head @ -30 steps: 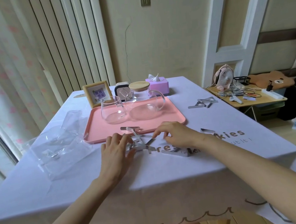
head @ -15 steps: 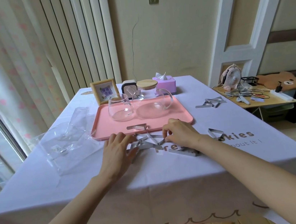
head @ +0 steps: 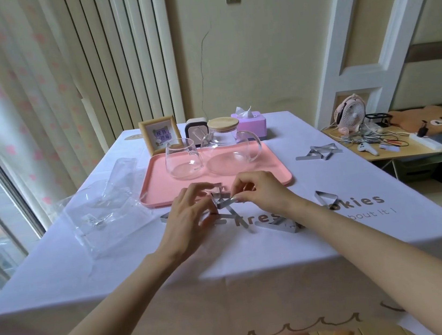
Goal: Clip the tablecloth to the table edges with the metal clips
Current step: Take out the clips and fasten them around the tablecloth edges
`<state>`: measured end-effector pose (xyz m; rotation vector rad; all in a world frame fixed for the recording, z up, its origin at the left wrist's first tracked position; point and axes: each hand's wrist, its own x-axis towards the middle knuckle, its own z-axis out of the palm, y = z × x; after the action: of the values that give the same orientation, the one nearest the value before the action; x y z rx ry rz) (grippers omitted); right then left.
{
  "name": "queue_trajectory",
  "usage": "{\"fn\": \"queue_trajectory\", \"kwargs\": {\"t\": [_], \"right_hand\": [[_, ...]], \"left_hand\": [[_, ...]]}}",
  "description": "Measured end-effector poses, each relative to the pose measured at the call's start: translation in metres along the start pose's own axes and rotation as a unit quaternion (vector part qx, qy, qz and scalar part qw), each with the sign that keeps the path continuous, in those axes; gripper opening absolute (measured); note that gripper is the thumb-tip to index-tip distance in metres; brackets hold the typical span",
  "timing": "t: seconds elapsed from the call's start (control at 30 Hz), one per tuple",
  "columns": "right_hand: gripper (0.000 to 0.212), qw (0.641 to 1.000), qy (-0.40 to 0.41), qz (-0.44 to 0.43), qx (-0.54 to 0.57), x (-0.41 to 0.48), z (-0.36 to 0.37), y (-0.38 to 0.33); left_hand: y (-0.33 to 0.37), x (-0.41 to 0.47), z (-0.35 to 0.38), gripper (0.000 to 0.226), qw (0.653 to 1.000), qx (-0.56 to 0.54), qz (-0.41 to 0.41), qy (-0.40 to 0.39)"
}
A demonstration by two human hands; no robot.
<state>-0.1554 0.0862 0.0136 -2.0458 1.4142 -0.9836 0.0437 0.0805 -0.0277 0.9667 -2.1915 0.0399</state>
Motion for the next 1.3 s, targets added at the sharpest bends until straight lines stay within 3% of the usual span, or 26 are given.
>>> {"fn": "queue_trajectory", "kwargs": {"t": [0.13, 0.43, 0.53, 0.67, 0.93, 1.3], "right_hand": [[0.027, 0.998, -0.013, 0.007, 0.055, 0.003, 0.006, -0.004], [0.016, 0.993, -0.025, 0.031, 0.107, 0.017, 0.015, -0.006], [0.023, 0.997, -0.036, 0.057, -0.027, 0.026, 0.023, 0.003], [0.028, 0.973, -0.099, 0.06, -0.199, 0.028, 0.036, 0.01], [0.012, 0.975, -0.024, 0.05, -0.216, 0.023, 0.032, 0.003], [0.009, 0.985, 0.057, 0.011, -0.161, 0.029, 0.01, -0.023]], "left_hand": [[-0.001, -0.004, -0.01, 0.016, 0.999, -0.025, 0.033, 0.003], [-0.015, -0.016, -0.021, 0.012, 0.998, -0.046, 0.0, -0.04], [-0.018, -0.018, -0.025, 0.013, 0.998, -0.05, -0.025, -0.037], [-0.019, -0.021, -0.028, 0.013, 0.998, -0.032, -0.052, -0.03], [-0.023, -0.019, -0.025, 0.031, 0.992, -0.025, -0.125, -0.021], [-0.016, 0.012, -0.069, 0.016, 0.991, -0.031, -0.129, 0.02]]}}
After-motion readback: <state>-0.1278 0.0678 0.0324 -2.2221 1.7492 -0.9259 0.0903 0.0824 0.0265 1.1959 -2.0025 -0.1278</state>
